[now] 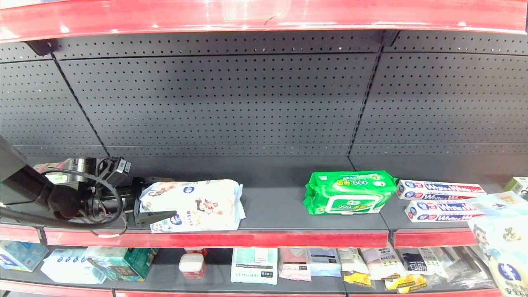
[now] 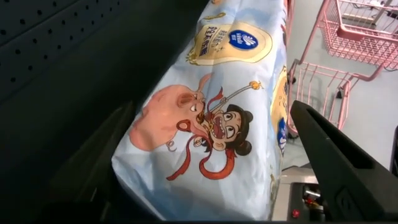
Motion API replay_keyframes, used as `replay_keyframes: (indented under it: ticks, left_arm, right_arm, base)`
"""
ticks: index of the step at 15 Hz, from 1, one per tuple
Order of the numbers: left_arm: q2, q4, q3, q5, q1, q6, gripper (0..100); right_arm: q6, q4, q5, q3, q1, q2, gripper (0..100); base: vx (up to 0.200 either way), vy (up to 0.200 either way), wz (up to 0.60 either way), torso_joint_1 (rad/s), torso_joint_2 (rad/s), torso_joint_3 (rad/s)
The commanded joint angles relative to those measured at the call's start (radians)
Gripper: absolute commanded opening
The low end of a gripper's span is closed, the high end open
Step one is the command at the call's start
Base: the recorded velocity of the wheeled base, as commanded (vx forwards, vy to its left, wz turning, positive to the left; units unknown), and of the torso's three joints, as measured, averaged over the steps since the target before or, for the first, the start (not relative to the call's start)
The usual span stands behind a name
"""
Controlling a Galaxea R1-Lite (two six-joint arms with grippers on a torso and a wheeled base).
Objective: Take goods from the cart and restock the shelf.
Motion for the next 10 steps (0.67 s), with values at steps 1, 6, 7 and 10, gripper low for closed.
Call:
replay_keyframes:
  ticks: [1, 6, 7, 10]
  left_arm:
    - [0.001, -0.001, 0.005, 0.0, -0.001, 0.005, 0]
    - [0.001, -0.001, -0.011, 0.002, -0.001, -0.006, 0]
    - [0.001, 0.001, -0.02, 0.002, -0.001, -0.007, 0]
    - [0.001, -0.002, -0.034, 0.0, -0.001, -0.004, 0]
  right_arm:
    - [0.0, 0.0, 0.0, -0.003, 0.0, 0.0, 0]
    - [0.0, 0.0, 0.0, -0.014, 0.0, 0.001, 0]
    - [0.0, 0.001, 0.0, -0.017, 0.0, 0.001, 0]
    - [-0.002, 0.001, -0.002, -0.02, 0.0, 0.003, 0]
  base:
    - [0.0, 0.0, 0.0, 0.0, 0.0, 0.0]
    - [0.0, 0.0, 0.0, 0.0, 0.0, 0.0]
    - [0.0, 0.0, 0.0, 0.0, 0.0, 0.0]
    - [0.0, 0.0, 0.0, 0.0, 0.0, 0.0]
